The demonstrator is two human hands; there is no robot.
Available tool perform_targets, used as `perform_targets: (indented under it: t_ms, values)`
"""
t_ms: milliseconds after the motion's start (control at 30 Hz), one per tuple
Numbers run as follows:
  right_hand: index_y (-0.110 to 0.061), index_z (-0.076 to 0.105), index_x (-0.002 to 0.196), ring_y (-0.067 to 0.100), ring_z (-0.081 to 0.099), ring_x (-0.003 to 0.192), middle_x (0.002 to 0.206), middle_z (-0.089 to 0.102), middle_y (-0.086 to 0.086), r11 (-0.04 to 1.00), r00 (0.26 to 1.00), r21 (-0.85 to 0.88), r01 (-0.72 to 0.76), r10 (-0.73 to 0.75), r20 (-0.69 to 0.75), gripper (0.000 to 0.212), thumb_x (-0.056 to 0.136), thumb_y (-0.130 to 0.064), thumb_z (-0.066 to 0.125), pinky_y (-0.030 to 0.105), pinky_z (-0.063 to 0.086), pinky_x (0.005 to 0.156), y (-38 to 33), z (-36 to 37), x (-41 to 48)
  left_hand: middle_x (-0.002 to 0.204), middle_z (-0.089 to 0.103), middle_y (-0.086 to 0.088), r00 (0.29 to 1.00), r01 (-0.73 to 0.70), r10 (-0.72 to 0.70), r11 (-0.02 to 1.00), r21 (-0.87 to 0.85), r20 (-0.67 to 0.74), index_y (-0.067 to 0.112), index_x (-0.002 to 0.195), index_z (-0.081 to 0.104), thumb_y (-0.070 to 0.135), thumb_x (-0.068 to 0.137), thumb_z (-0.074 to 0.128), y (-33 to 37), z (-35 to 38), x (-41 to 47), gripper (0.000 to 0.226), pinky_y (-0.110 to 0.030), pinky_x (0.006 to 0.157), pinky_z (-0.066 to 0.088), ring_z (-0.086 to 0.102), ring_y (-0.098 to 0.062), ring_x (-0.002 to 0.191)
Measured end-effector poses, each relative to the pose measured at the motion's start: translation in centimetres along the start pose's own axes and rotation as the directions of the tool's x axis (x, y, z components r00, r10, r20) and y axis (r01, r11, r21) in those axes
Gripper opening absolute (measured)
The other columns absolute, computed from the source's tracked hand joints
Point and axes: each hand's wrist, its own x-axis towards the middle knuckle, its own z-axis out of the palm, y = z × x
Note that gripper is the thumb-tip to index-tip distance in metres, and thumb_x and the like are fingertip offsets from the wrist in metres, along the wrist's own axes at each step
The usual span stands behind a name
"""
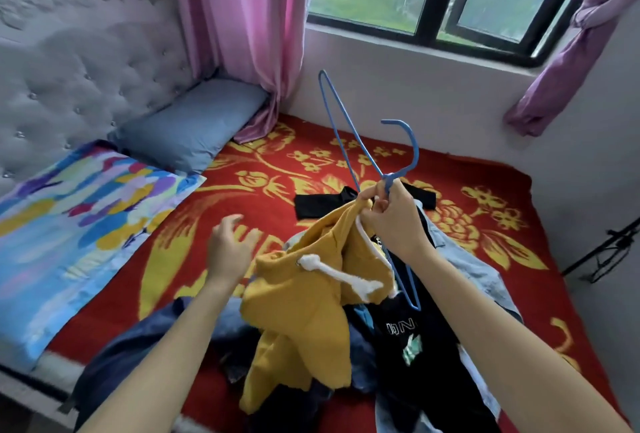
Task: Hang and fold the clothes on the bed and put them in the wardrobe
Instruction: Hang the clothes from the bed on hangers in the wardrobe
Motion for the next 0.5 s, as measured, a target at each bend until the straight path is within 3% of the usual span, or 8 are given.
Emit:
perform_targets:
  t_ms: [67,100,167,233,300,367,433,500]
  values:
    - [-0.018,0.031,0.07,-0.003,0.044,0.048,0.077,0.059,-0.002,1.0,1.0,-0.02,0.011,-0.01,0.008,0.042,0.072,0.018,0.053,0.009,0.038,0.053,-0.1,0.2,-0.4,0.105,0.061,0.004,0.933,-0.191,0.199,0.98,-0.056,0.298,0.022,0.106,0.06,0.023,0.092,0.055,2.5,1.2,-0.4,0.014,-0.022,0.079,0.044,0.056,-0.014,0.101]
    - [-0.018,0.032,0.07,-0.004,0.046,0.049,0.078,0.059,-0.001,0.999,1.0,-0.03,0.01,-0.01,0.002,0.041,0.072,0.017,0.053,0.008,0.039,0.053,-0.2,0.2,-0.5,0.099,0.063,0.008,0.862,-0.223,0.212,0.974,-0.031,0.46,0.025,0.1,0.06,0.027,0.093,0.054,3.5,1.8,-0.9,0.01,-0.021,0.077,0.045,0.058,-0.012,0.097]
    - [-0.019,0.034,0.07,-0.006,0.048,0.05,0.078,0.059,-0.003,0.999,1.0,-0.05,-0.004,0.003,-0.022,0.041,0.073,0.016,0.054,0.008,0.04,0.054,0.1,0.1,-0.7,0.095,0.064,0.005,0.719,-0.225,0.125,0.973,0.059,0.684,0.023,0.097,0.062,0.04,0.092,0.054,4.4,3.0,-2.0,0.019,-0.027,0.076,0.048,0.061,-0.014,0.092]
    - [-0.019,0.036,0.07,-0.003,0.048,0.051,0.076,0.059,-0.01,0.998,0.999,-0.067,-0.013,0.01,-0.049,0.04,0.072,0.016,0.056,0.008,0.041,0.055,0.5,-0.2,-0.7,0.095,0.066,-0.003,0.64,-0.184,0.051,0.979,0.089,0.766,0.015,0.098,0.064,0.045,0.087,0.059,4.1,3.9,-3.3,0.032,-0.033,0.076,0.049,0.062,-0.017,0.088]
    - [-0.02,0.035,0.07,0.002,0.048,0.051,0.075,0.059,-0.013,0.996,0.997,-0.088,-0.016,0.009,-0.076,0.042,0.072,0.016,0.056,0.009,0.041,0.056,0.9,-0.5,-0.9,0.092,0.067,0.0,0.643,-0.16,0.05,0.985,0.07,0.764,0.018,0.094,0.063,0.039,0.083,0.066,3.3,4.8,-5.1,0.024,-0.035,0.078,0.052,0.063,-0.016,0.086]
    - [-0.022,0.034,0.071,0.009,0.048,0.055,0.075,0.058,-0.012,0.993,0.996,-0.115,-0.017,0.007,-0.093,0.043,0.072,0.015,0.056,0.013,0.043,0.056,1.3,-0.8,-1.0,0.084,0.062,0.007,0.713,-0.316,0.12,0.935,0.164,0.691,0.025,0.083,0.054,0.025,0.084,0.062,2.9,5.4,-6.7,0.008,-0.033,0.066,0.051,0.061,-0.015,0.082]
    - [-0.023,0.033,0.071,0.008,0.046,0.054,0.075,0.059,-0.007,0.989,0.994,-0.145,-0.028,0.013,-0.107,0.045,0.071,0.015,0.057,0.016,0.041,0.057,1.8,-1.1,-1.1,0.079,0.054,0.005,0.796,-0.483,0.234,0.801,0.353,0.559,0.024,0.079,0.045,0.009,0.087,0.048,3.0,5.4,-7.3,0.017,-0.028,0.054,0.04,0.06,-0.021,0.081]
    - [-0.024,0.031,0.072,0.002,0.042,0.05,0.078,0.06,-0.002,0.984,0.991,-0.165,-0.061,0.04,-0.128,0.046,0.071,0.014,0.058,0.016,0.038,0.058,2.4,-1.7,-1.3,0.084,0.055,-0.001,0.838,-0.542,0.369,0.646,0.537,0.402,0.019,0.089,0.051,0.002,0.087,0.042,3.6,4.6,-6.9,0.02,-0.029,0.054,0.039,0.061,-0.026,0.081]
